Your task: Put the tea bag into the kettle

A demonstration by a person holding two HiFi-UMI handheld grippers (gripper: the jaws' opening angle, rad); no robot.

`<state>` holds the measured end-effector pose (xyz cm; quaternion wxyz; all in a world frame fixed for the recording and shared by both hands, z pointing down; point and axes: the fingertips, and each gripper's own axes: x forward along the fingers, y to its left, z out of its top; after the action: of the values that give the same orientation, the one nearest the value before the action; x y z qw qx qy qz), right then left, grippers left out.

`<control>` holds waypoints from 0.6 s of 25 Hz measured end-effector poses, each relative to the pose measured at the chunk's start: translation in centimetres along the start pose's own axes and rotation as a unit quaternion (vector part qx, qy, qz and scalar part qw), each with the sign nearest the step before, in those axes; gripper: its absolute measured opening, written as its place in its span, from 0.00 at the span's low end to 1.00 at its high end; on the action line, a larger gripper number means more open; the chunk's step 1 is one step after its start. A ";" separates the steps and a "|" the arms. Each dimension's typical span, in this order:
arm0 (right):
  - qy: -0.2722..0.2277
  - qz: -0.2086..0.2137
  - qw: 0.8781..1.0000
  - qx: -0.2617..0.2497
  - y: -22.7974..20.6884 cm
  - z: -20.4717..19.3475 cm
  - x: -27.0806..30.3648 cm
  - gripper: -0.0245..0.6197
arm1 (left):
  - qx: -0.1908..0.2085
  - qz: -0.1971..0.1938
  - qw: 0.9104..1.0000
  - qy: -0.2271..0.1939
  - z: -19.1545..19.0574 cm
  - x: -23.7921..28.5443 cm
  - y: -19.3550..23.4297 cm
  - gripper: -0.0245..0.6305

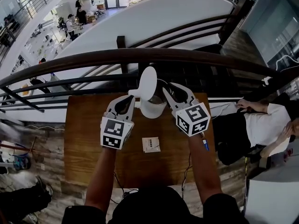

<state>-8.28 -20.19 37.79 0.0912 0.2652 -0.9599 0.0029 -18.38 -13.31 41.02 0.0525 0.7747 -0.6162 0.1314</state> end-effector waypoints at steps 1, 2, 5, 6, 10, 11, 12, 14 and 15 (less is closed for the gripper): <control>-0.008 0.004 1.000 -0.017 0.4 1.4 0.1 0.18 | 0.000 0.002 1.000 -0.002 0.1 -0.1 0.1 0.04; -0.015 0.008 0.999 -0.035 0.9 2.8 0.2 0.18 | -0.001 0.004 1.000 -0.003 0.1 -0.2 0.1 0.04; -0.020 0.020 0.996 -0.088 2.6 5.8 1.2 0.18 | -0.003 0.007 1.000 -0.006 0.4 -0.3 0.2 0.04; -0.014 0.022 0.994 -0.103 3.0 6.3 1.8 0.18 | -0.003 0.007 1.000 -0.006 0.4 -0.3 0.2 0.04; 0.037 0.019 0.991 -0.127 3.1 5.1 3.7 0.17 | -0.005 0.009 1.000 -0.004 0.2 -0.7 0.2 0.04; 0.043 0.012 0.992 -0.121 2.7 4.7 3.7 0.17 | -0.005 0.010 1.000 -0.005 0.2 -0.9 0.2 0.04; 0.045 0.004 0.993 -0.113 2.2 4.3 3.5 0.15 | -0.005 0.010 1.000 -0.007 0.2 -1.0 0.2 0.04; 0.047 -0.012 0.994 -0.096 0.9 3.4 2.9 0.14 | -0.005 0.011 1.000 -0.009 0.0 -1.0 0.4 0.04; 0.050 -0.019 0.995 -0.088 0.3 2.8 2.6 0.14 | -0.006 0.012 1.000 -0.009 -0.1 -1.0 0.4 0.04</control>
<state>-11.12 -21.42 35.50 0.1620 0.2739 -0.9454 -0.0699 -19.03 -12.43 40.84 0.0496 0.7682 -0.6266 0.1213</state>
